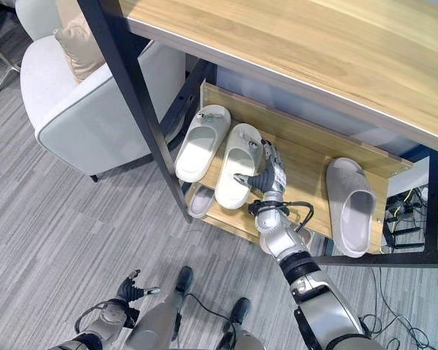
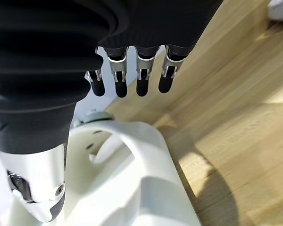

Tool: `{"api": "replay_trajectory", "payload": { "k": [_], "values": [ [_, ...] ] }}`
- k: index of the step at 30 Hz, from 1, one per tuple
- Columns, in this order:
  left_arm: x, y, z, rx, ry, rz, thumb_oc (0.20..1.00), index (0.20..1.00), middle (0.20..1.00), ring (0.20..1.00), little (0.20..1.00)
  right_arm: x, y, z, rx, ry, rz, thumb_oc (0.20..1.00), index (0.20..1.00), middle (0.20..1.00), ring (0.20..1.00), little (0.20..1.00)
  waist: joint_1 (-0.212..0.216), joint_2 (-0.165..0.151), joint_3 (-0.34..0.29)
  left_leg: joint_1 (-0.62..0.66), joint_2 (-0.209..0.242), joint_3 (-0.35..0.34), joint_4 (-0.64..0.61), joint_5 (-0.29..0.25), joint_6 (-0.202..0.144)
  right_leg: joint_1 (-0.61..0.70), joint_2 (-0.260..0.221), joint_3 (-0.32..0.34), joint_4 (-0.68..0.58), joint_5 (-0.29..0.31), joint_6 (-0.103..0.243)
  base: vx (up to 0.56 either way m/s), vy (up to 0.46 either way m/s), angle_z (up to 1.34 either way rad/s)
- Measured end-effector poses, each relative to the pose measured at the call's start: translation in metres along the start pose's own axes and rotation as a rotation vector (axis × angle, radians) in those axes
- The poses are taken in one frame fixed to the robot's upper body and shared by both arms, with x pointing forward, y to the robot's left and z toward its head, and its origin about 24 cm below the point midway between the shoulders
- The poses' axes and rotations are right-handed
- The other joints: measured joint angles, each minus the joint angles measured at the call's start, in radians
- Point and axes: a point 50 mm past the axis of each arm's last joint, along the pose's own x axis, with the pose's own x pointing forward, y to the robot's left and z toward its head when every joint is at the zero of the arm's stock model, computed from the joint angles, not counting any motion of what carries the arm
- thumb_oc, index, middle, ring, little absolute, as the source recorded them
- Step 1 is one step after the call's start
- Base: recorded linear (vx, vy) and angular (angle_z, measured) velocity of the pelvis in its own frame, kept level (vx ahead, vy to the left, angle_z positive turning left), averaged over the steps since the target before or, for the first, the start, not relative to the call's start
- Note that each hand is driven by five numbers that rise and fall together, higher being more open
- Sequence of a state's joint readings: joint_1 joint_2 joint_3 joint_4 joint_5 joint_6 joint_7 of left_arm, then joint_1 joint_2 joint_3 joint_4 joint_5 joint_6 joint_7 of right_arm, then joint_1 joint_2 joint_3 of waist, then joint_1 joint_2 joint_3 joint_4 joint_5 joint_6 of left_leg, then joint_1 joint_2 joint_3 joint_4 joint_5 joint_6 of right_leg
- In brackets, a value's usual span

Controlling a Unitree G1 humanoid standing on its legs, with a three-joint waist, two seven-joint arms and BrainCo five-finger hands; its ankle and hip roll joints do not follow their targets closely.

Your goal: Arrange the slippers neatly on the shoe rack.

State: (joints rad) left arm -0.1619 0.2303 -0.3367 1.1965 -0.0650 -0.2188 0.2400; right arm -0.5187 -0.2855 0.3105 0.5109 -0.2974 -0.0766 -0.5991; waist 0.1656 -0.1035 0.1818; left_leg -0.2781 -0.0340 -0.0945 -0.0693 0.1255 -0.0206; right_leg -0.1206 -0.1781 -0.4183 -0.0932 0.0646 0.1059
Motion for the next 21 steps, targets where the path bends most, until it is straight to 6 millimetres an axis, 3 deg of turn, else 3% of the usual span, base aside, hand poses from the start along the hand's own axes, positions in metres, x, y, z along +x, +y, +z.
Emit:
{"api": "replay_trajectory", "payload": {
  "k": [5,9,12,15,21],
  "values": [
    [-0.005,0.002,-0.014,-0.020,0.041,0.017,1.000,1.000,1.000,1.000,1.000,-0.007,-0.010,0.010,0.090,-0.084,-0.067,1.000,1.000,1.000,1.000,1.000,-0.012,0.005,-0.003,0.024,-0.002,0.007,-0.010,0.003,0.004,0.015,-0.003,0.014,0.000,0.001,0.000,0.00,0.012,-0.04],
    [-0.007,0.000,-0.020,-0.034,0.070,0.016,1.000,1.000,1.000,1.000,1.000,-0.048,0.002,-0.021,0.118,0.042,0.041,1.000,1.000,1.000,1.000,1.000,-0.048,0.014,-0.022,0.063,-0.005,0.029,-0.022,0.003,0.005,0.038,-0.011,0.028,0.000,0.001,0.002,0.00,0.018,-0.13],
    [-0.010,-0.002,-0.026,-0.042,0.088,0.014,1.000,1.000,1.000,1.000,1.000,-0.072,0.015,-0.030,0.139,0.093,0.155,1.000,1.000,1.000,1.000,1.000,-0.073,0.025,-0.034,0.089,-0.004,0.039,-0.023,-0.005,0.001,0.059,-0.011,0.035,0.000,0.000,0.004,-0.02,0.005,-0.10],
    [-0.010,-0.003,-0.027,-0.043,0.093,0.012,1.000,1.000,1.000,1.000,1.000,-0.074,0.018,-0.031,0.149,0.096,0.192,1.000,1.000,1.000,1.000,1.000,-0.070,0.028,-0.040,0.089,0.005,0.040,-0.023,-0.005,0.000,0.057,-0.005,0.042,0.000,0.000,0.002,-0.01,0.005,-0.03],
    [-0.014,-0.002,-0.035,-0.041,0.113,0.013,1.000,1.000,1.000,1.000,1.000,-0.088,0.044,-0.016,0.190,0.052,0.370,1.000,1.000,1.000,1.000,1.000,-0.066,0.024,-0.058,0.089,0.003,0.047,-0.023,-0.006,0.002,0.054,-0.006,0.048,0.000,0.004,0.003,-0.01,0.004,-0.02]
  ]
}}
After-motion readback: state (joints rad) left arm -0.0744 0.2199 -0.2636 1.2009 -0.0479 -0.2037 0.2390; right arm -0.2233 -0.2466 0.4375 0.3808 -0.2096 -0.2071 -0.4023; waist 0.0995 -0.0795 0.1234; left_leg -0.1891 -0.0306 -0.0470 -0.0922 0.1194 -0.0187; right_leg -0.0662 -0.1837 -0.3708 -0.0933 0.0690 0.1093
